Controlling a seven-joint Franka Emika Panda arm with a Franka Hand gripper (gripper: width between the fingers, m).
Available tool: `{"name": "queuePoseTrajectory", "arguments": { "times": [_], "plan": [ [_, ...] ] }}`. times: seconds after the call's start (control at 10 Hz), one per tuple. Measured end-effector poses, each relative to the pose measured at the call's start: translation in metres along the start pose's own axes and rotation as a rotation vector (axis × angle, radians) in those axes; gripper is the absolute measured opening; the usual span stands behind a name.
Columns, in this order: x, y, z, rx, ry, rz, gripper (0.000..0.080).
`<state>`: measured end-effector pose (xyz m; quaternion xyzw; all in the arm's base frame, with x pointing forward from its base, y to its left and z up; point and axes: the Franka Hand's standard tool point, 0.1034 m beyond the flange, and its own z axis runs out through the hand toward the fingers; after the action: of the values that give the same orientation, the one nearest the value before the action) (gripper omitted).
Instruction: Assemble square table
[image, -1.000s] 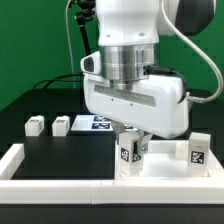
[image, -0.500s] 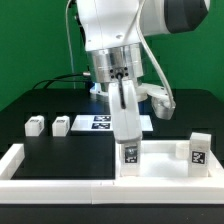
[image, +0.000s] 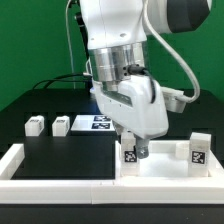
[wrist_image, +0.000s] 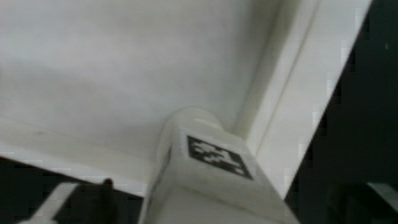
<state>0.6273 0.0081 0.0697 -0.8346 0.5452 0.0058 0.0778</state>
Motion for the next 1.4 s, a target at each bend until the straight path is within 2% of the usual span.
{"name": "queuePoseTrajectory", "arguments": {
  "times": [0.3,0.6,0.8,0.9,1.0,1.1,1.2,1.4],
  "plan": [
    [0.0009,0.0005,0.0000,-0.001,0.001,-0.213,0.0648],
    [0.0016,-0.0003,0.0003,-0.023,0.029,-0.707,0.0649],
    [0.0015,-0.0003,0.0011,-0.027,0.037,-0.764,0.0649],
    [0.0016,-0.0002,0.0011,-0.026,0.037,-0.743,0.0552],
    [0.0015,-0.0003,0.0011,-0.025,0.037,-0.703,0.0370],
    [0.0018,0.0000,0.0012,-0.024,0.038,-0.637,0.0370],
    [0.0028,0.0008,0.0014,-0.024,0.039,-0.565,0.0294],
    [0.0035,0.0014,0.0017,-0.021,0.040,-0.418,0.0294]
  ]
}}
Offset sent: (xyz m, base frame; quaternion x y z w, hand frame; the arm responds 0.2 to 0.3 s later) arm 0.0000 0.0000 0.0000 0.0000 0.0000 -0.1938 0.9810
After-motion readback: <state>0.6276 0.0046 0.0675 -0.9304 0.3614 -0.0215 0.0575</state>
